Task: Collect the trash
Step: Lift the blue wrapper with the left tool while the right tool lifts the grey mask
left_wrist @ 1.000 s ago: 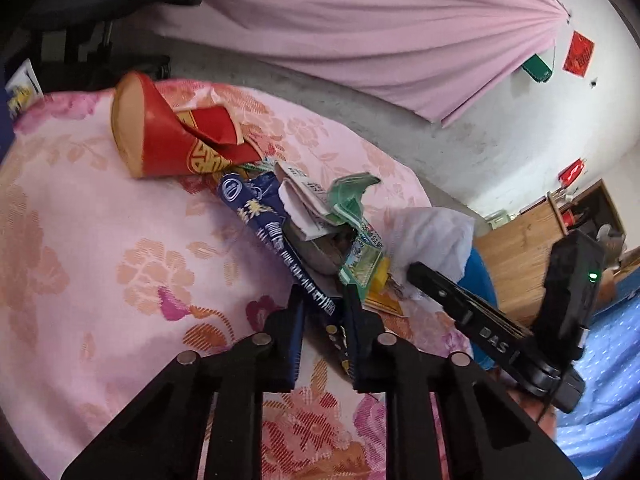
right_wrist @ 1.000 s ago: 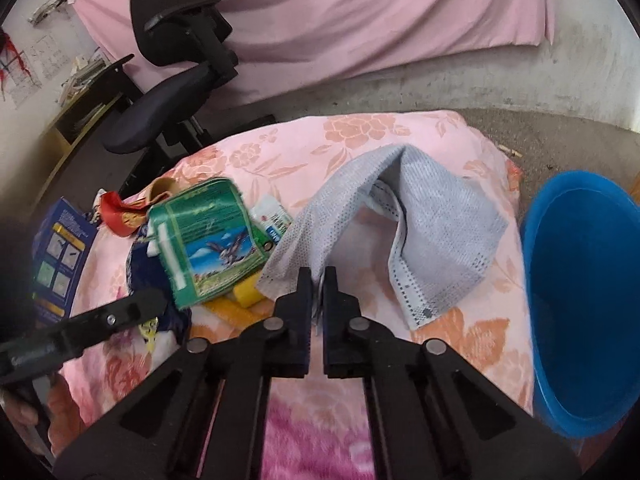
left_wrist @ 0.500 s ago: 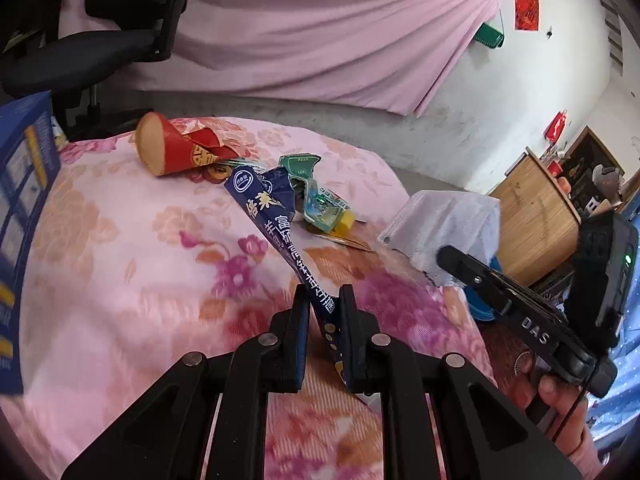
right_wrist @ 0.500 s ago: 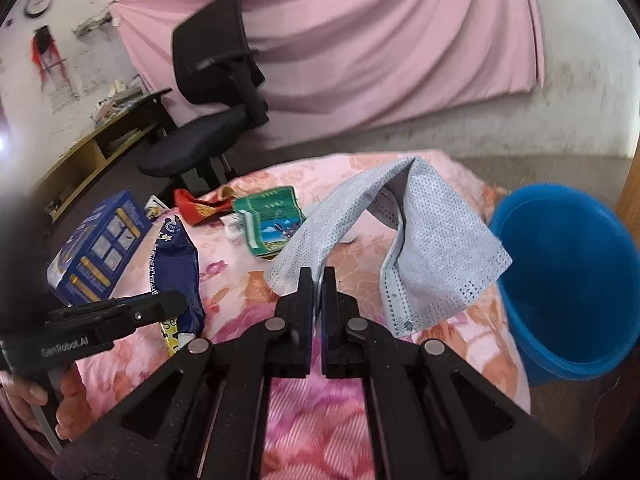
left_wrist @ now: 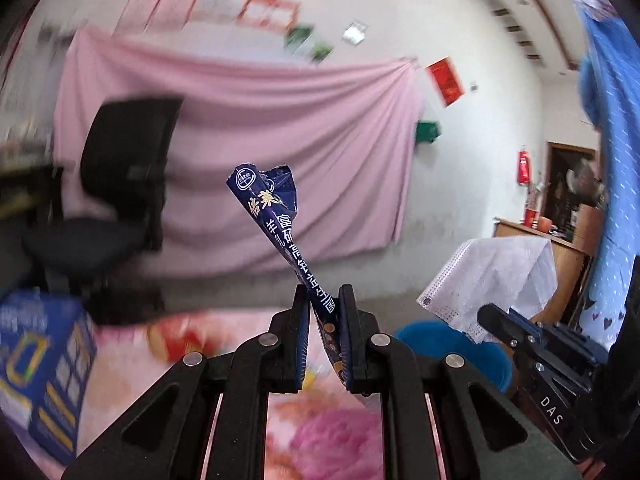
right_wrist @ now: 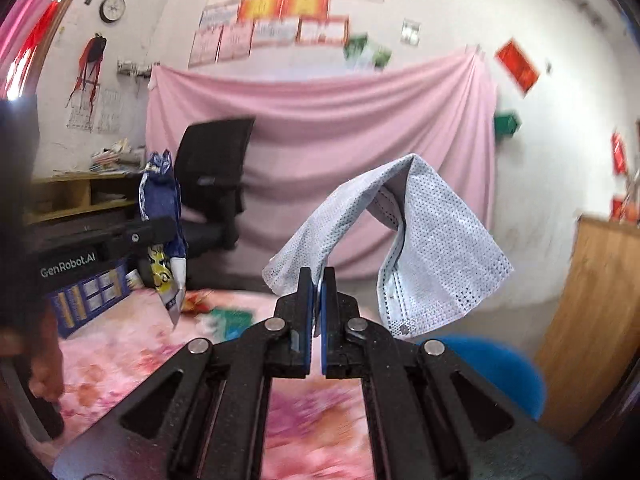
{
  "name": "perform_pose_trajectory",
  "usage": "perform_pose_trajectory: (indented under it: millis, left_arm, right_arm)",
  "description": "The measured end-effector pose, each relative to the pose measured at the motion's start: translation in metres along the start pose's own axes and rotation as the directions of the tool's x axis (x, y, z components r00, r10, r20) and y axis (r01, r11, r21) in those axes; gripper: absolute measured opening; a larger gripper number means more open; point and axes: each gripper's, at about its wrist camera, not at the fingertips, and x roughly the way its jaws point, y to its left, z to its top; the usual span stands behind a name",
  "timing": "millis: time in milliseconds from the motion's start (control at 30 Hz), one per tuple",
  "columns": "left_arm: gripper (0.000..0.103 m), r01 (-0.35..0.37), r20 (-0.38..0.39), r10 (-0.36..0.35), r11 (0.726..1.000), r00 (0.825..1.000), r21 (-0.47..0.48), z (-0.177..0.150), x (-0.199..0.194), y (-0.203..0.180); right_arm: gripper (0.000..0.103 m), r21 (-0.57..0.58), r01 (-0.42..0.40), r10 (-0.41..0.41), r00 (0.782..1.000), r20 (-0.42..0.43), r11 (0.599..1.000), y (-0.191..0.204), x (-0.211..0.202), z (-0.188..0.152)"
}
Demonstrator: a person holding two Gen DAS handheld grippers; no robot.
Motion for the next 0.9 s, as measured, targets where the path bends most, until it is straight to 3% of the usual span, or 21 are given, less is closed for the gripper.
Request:
perform_pose_trajectory:
  millis: [100,233,467,600,800,900]
  left_arm:
    - [0.011,0.043,0.035,-0.043,0.999,0.998,0.027,0.008,0.007,-0.026]
    - [0.011,0.111,0.065,-0.115,0.992,0.991,0.051,0.015,0.029,-0.066]
    - [0.011,0.205,0.046,-0.21,0.973,0.977,0.105,0.012,0.081,-0.123]
    - [0.011,0.242,-0.005,-0.242,0.966,0.97,0.087,0.01,0.114,-0.139]
    - [0.011,0.299,-0.164,-0.284,0.952,0.945,0.072,-0.006,0.164,-0.162]
    - [0.011,0.321,-0.267,-0.294,0.945,0.918,0.062,-0.016,0.188,-0.168]
  right_arm:
    - [0.031,-0.029,0.093,-0.09,0.992,0.093,0.995,-0.021,-0.01,0.006]
    - [0.031,-0.036,0.222,-0.213,0.963,0.162,0.974,-0.051,-0.025,0.001]
    - [0.031,-0.101,0.383,-0.36,0.913,0.191,0.918,-0.084,-0.041,-0.013]
    - [0.031,-0.179,0.439,-0.413,0.896,0.165,0.881,-0.091,-0.035,-0.026]
    - [0.032,-0.136,0.406,-0.41,0.912,0.0,0.903,-0.118,-0.013,-0.043]
    - [0.032,-0.102,0.391,-0.399,0.914,-0.075,0.915,-0.134,-0.011,-0.051]
